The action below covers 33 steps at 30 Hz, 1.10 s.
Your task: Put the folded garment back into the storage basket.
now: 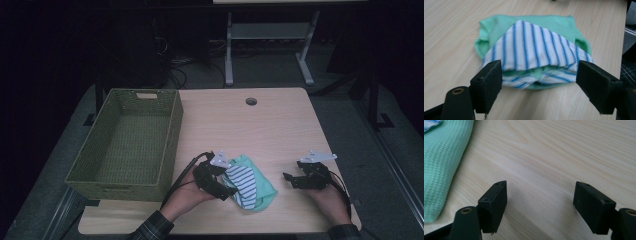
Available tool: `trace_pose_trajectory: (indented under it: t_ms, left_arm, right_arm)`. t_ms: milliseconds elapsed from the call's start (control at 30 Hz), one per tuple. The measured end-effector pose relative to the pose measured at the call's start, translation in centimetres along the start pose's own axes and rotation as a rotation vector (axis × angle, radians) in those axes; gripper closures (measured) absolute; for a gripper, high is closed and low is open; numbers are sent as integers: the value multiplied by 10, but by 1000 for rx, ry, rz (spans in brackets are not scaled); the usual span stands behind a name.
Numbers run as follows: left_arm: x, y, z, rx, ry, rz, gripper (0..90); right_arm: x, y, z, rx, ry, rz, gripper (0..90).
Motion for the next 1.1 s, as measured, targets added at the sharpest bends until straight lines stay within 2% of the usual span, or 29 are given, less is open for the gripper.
trace_pose_trajectory:
  t_ms: [200,367,467,633,700,1100]
  left_arm:
    - [2,-15,-3,-12,-15,37,204]
    - [9,-27,-4,-13,-21,74,204]
    - [13,-31,-3,-14,-35,99,204]
    - [18,-39,-4,-18,-41,126,205]
    - [20,-41,-3,-20,-56,142,210]
    - [23,-45,-3,-30,-56,150,253]
  right_arm:
    - [0,-1,-1,-1,0,-10,249]
    - [2,-2,-1,-17,-19,-19,198]
    - [2,-3,-1,-13,-22,-28,168]
    - [3,-3,-1,-12,-25,-26,161]
    - [3,-3,-1,-12,-24,-25,161]
    - [3,-3,-1,-12,-24,-26,161]
Point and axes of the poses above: each handheld gripper's, and its own axes: y roughly backward along the jaws, x roughly out of its underside, z roughly to its left, the point moved 10 cm from there along -y, roughly forward along the jaws, and after that the axes turned 2 degrees about z, right-handed, at the moved point
